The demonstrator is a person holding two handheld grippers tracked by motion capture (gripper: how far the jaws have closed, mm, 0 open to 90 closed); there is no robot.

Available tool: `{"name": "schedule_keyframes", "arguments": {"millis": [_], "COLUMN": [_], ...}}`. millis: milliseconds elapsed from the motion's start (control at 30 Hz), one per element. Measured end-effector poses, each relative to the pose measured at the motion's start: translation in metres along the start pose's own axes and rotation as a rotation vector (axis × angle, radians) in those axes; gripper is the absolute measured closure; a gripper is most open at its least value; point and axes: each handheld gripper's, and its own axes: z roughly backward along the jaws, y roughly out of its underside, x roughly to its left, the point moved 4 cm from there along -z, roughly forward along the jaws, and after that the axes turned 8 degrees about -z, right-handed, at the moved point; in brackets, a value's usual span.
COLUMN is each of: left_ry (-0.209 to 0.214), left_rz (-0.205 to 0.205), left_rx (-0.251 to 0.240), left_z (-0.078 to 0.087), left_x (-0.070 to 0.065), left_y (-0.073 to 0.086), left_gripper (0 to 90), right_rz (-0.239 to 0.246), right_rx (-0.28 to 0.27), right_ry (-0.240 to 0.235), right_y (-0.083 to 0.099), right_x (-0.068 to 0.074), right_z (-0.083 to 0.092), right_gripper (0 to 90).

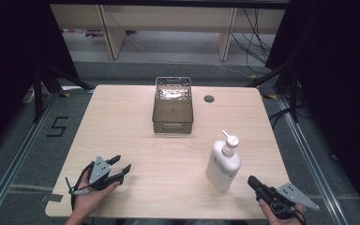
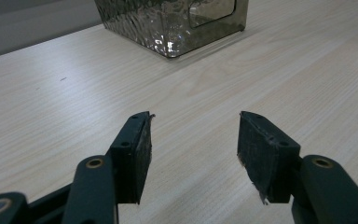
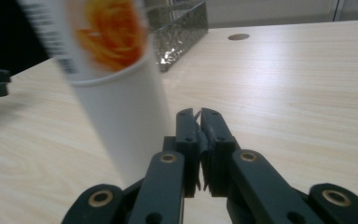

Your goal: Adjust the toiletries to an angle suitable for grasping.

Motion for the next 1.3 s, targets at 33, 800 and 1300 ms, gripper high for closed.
{"name": "schedule_keyframes", "arguments": {"millis": [33, 800, 1300], "left_ry": [-0.002, -0.013, -0.010], "left_rz": [0.002, 0.007, 0.001], "left_rx": [-0.002, 0.007, 0.005], "left_z": [0.000, 0.003, 0.003], "left_x": [0.000, 0.000, -0.001], "left_y": [0.000, 0.001, 0.000], "left_gripper": [44.5, 44.5, 44.4], "right_rz": [0.013, 0.116, 0.097], "right_rx": [-0.002, 0.005, -0.001], "right_ry": [0.004, -0.102, -0.078], "right_y": [0.001, -0.016, -0.022], "right_x": [0.004, 0.076, 0.077], "right_z": [0.003, -0.013, -0.022], "right_gripper": [88.2, 90.0, 90.0]}}
